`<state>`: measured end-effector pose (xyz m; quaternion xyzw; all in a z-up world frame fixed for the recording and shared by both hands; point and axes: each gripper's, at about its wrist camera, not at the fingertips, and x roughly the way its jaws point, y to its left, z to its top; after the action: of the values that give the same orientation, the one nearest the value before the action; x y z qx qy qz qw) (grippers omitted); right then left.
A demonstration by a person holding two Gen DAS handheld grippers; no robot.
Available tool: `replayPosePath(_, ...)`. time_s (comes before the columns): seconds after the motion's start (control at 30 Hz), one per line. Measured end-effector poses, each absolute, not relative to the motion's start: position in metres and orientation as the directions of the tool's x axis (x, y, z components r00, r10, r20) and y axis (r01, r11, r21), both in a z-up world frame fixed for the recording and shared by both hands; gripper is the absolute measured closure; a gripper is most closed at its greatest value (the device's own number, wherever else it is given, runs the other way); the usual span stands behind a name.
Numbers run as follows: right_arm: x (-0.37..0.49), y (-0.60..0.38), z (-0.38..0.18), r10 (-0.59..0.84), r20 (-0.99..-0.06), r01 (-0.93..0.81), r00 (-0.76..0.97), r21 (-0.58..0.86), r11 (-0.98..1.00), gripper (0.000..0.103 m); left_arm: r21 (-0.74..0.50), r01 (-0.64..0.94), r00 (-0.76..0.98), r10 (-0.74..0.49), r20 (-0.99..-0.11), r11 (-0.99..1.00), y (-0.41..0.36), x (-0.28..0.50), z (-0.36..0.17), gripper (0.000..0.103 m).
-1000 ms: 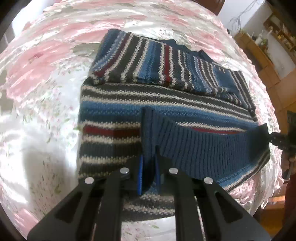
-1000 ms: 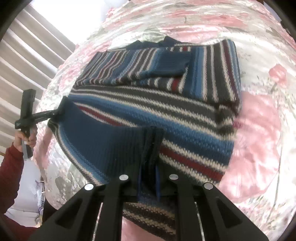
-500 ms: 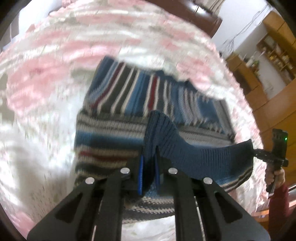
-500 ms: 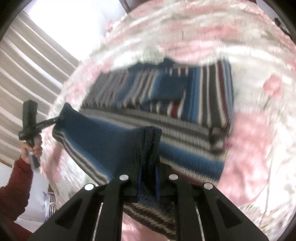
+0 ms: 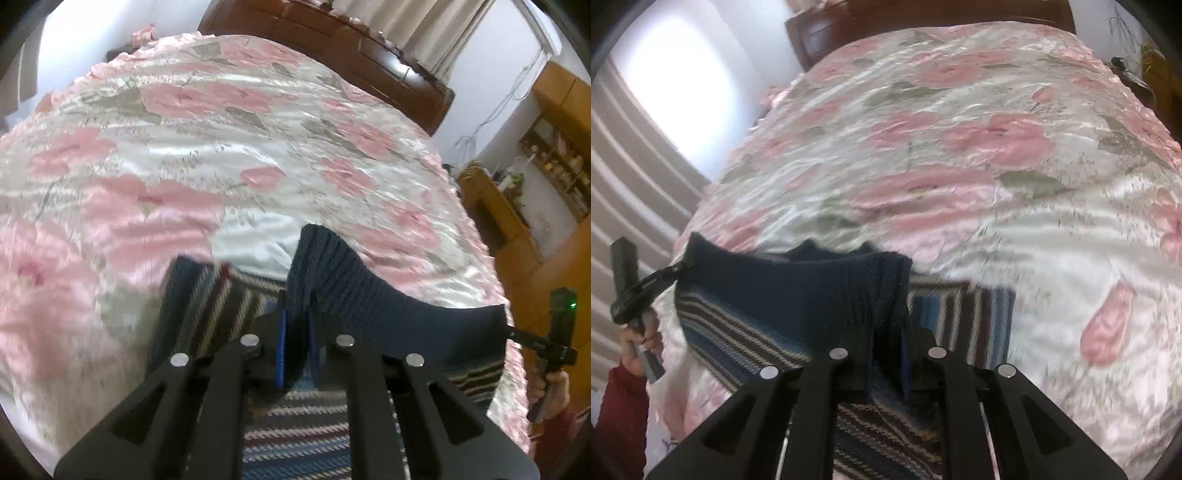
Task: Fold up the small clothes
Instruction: 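Lay the folded hem on the collar and open both tools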
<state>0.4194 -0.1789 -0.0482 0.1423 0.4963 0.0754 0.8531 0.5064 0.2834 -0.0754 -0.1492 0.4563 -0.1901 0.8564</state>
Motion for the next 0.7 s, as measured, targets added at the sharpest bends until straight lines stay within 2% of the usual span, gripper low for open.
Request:
replayPosePath(0.27, 0.472, -0.19, -0.117, 0.219, -0.882, 0.103, 0.417, 0.285, 0.953, 0.092, -0.358, 0.153, 0.458, -0.387, -0.8, 0.921, 0.264, 0.554, -0.138, 0.094)
replayPosePath(0.43, 0.477, -0.196, -0.151, 0.213, -0.897, 0.14, 0.386, 0.285, 0.948, 0.092, -0.346, 0.106, 0.419, -0.357, -0.835, 0.932, 0.266, 0.563, -0.176, 0.093)
replayPosePath(0.6, 0.476, -0.199, -0.168, 0.198, -0.909, 0.175, 0.368, 0.277, 0.945, 0.087, -0.314, 0.091, 0.391, -0.324, -0.862, 0.945, 0.266, 0.567, -0.194, 0.089)
replayPosePath(0.67, 0.473, -0.2, -0.164, 0.202, -0.903, 0.182, 0.379, 0.287, 0.941, 0.075, -0.31, 0.083, 0.39, -0.317, -0.864, 0.947, 0.267, 0.566, -0.191, 0.085)
replayPosePath(0.7, 0.469, -0.201, -0.16, 0.197, -0.902, 0.188, 0.385, 0.285, 0.94, 0.069, -0.3, 0.082, 0.395, -0.308, -0.866, 0.95, 0.268, 0.563, -0.185, 0.08)
